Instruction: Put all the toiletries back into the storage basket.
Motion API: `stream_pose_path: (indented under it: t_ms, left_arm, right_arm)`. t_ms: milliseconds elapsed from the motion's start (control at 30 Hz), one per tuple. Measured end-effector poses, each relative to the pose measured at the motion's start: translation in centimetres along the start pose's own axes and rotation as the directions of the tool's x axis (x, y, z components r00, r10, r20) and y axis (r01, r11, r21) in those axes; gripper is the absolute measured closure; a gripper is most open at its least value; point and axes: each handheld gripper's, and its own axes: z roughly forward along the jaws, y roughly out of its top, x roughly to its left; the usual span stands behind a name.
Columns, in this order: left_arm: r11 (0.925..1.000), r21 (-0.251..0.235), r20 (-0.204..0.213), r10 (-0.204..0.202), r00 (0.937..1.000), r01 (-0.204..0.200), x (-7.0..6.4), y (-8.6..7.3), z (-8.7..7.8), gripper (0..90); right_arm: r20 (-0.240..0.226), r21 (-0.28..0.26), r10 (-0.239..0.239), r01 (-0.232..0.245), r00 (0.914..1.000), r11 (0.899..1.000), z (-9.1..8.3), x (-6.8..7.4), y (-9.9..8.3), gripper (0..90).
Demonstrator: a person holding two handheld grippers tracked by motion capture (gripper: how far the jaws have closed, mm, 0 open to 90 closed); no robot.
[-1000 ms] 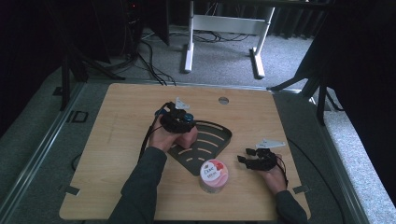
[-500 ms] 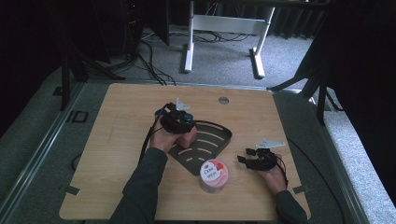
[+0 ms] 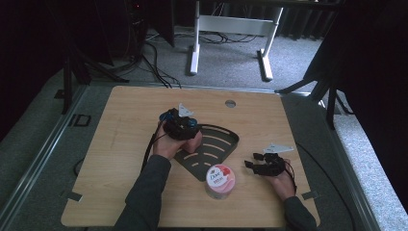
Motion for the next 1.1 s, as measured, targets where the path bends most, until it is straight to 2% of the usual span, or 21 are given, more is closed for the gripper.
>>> stream_pose_path:
  t_ms: [33,200,333,567,633,900,1100]
  left_arm:
    - [0.9999,0.01,-0.014,0.008,0.9999,-0.008,0.0,0.0,0.0,49.9]
    - [0.9998,0.012,-0.019,0.016,0.9997,-0.016,-0.3,-0.2,0.0,46.0]
    - [0.9994,0.022,-0.041,0.029,0.9987,-0.028,-0.7,-0.3,0.0,41.2]
    - [0.9995,0.021,-0.057,0.023,0.9981,-0.022,-1.0,-0.7,-0.4,35.8]
    - [0.9999,0.013,-0.057,0.008,0.9983,-0.008,-1.0,-1.0,-0.5,34.2]
    - [0.9999,-0.01,-0.099,0.007,0.9951,-0.008,-1.4,-1.9,-1.1,34.5]
    - [0.9998,0.011,-0.109,0.015,0.9939,-0.014,-1.6,-2.1,-1.1,34.2]
  right_arm:
    - [-0.002,0.0,0.001,-0.001,1.0,1.0,0.0,0.0,0.0,40.7]
    - [-0.001,0.001,-0.002,0.002,1.0,1.0,0.1,0.1,0.0,40.6]
    - [0.0,0.002,-0.003,0.003,1.0,1.0,0.1,0.2,0.0,40.5]
    - [0.008,0.004,-0.01,0.01,0.9999,1.0,0.1,0.3,0.1,40.1]
    - [0.009,0.005,-0.012,0.012,0.9999,1.0,0.1,0.3,0.1,39.8]
    - [0.013,0.005,-0.006,0.006,0.9999,1.0,0.1,0.4,0.0,39.6]
    - [0.031,0.01,-0.012,0.012,0.9994,1.0,0.1,0.6,0.1,39.4]
